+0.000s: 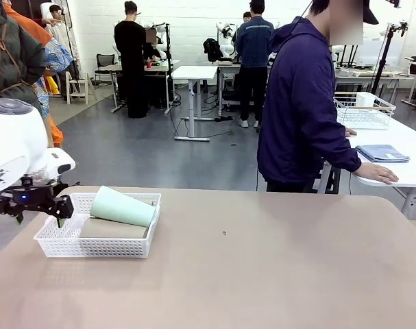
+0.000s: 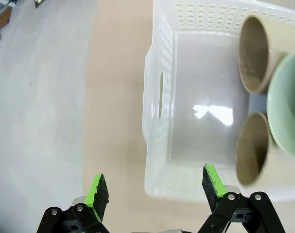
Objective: Clean and organize the cups into the basket.
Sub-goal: Move the Organizing basket back to the left side of the table.
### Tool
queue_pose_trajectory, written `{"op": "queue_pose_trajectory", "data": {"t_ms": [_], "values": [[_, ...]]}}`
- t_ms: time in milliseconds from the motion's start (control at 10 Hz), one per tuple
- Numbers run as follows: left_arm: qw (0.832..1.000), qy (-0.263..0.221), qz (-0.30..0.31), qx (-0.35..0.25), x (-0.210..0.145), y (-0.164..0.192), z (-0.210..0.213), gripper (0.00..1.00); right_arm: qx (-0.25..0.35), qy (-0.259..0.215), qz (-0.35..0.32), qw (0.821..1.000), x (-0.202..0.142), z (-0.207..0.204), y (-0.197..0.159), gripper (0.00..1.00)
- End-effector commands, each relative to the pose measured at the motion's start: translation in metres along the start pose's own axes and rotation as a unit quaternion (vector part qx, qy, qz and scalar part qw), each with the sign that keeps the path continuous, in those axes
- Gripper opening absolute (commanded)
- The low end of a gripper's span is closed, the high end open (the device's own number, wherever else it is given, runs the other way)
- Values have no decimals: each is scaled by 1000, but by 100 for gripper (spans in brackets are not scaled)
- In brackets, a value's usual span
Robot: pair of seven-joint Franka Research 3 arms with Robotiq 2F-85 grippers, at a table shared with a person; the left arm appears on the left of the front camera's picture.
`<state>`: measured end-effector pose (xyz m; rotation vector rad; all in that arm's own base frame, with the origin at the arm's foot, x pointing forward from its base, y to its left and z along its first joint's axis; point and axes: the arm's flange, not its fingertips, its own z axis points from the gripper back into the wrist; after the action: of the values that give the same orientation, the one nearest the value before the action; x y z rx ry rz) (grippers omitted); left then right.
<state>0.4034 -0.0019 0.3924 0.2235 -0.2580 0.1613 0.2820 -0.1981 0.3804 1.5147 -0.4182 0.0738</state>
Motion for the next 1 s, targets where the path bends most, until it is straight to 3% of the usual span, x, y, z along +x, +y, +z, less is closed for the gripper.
{"op": "queue_pose_trajectory", "data": {"t_ms": [0, 300, 500, 600, 700, 800, 900], "values": [[998, -22, 34, -47, -75, 20, 65, 100, 6, -6, 7, 1000, -1, -1, -2, 100], [995, -68, 30, -68, -144, 45, 94, 100, 6, -6, 7, 1000, -1, -1, -2, 100], [995, -50, -6, -86, -151, 47, 85, 100, 6, -6, 7, 1000, -1, -1, -2, 100], [995, -31, -25, -88, -143, 42, 76, 100, 6, -6, 7, 1000, -1, -1, -2, 100], [998, -24, -22, -46, -136, 28, 64, 100, 6, -6, 7, 1000, -1, -1, -2, 100], [996, -50, 2, -69, -63, 42, 167, 100, 6, -6, 7, 1000, -1, -1, -2, 100], [996, -50, 2, -69, -63, 42, 167, 100, 6, -6, 7, 1000, -1, -1, -2, 100]]}}
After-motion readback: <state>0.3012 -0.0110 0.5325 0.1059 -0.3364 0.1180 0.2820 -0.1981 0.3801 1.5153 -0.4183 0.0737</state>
